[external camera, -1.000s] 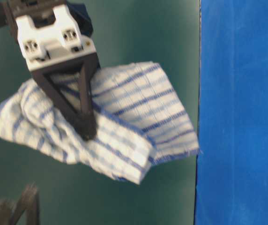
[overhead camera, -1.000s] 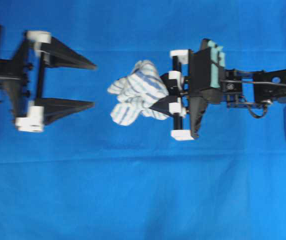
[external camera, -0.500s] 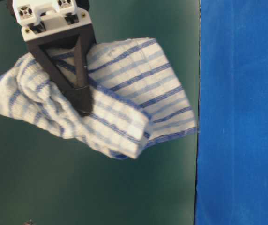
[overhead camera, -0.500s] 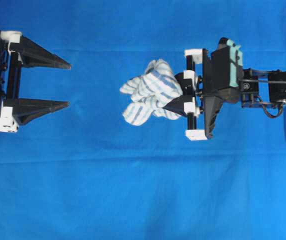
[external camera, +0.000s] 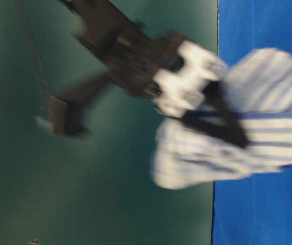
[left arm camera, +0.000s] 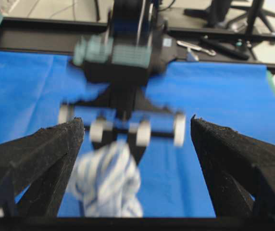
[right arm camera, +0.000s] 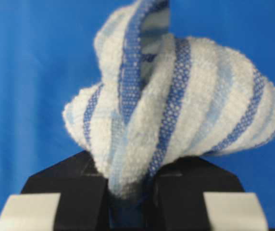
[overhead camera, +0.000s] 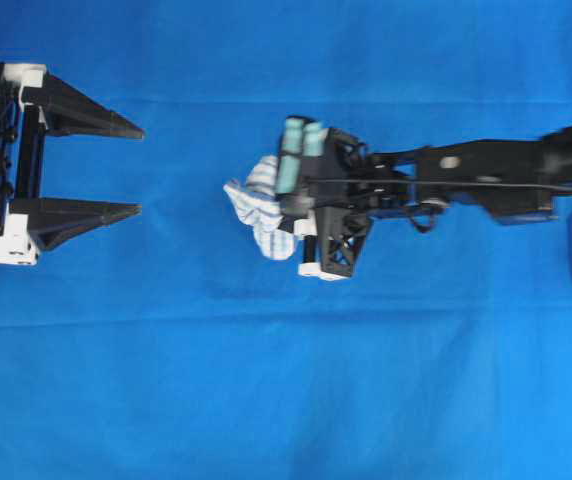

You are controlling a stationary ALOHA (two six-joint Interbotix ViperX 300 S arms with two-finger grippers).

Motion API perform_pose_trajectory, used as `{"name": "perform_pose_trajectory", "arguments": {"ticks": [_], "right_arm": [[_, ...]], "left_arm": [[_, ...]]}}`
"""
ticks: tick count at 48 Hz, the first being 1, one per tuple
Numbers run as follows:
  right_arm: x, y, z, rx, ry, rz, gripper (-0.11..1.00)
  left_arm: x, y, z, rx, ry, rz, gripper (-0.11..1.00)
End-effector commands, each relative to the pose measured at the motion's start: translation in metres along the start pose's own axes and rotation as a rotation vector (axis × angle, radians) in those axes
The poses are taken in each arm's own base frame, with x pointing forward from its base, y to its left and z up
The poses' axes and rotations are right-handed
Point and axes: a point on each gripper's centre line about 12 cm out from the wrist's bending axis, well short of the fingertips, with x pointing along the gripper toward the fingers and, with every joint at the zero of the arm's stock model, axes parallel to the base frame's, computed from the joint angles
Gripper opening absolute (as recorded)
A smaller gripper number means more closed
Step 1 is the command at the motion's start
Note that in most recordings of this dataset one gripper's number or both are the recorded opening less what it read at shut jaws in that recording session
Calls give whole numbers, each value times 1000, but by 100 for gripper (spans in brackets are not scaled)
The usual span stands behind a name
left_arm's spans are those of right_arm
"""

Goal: Hand over the towel.
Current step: 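Lower the towel with the right gripper onto the table center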

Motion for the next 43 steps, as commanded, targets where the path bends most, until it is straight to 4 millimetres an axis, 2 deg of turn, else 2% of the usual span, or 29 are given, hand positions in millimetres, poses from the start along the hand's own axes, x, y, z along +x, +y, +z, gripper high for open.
{"name": "perform_pose_trajectory", "arguments": {"ticks": [1,10,35,37,43], "right_arm": [[11,-2,6,8,12,-2,11],[29,-2,-9,13,66,-5,11],[28,-2,-9,15,66,-5,12],[27,-2,-8,18,63,-5,20],[12,-1,0,25,29,-3,56]], "left_arm": [[2,-1,4,0,-12,-2,94],[4,0,2,0,-3,-2,94],[4,0,1,2,-1,-1,94],[4,0,1,2,-1,-1,94],[4,0,0,2,3,-1,94]]}}
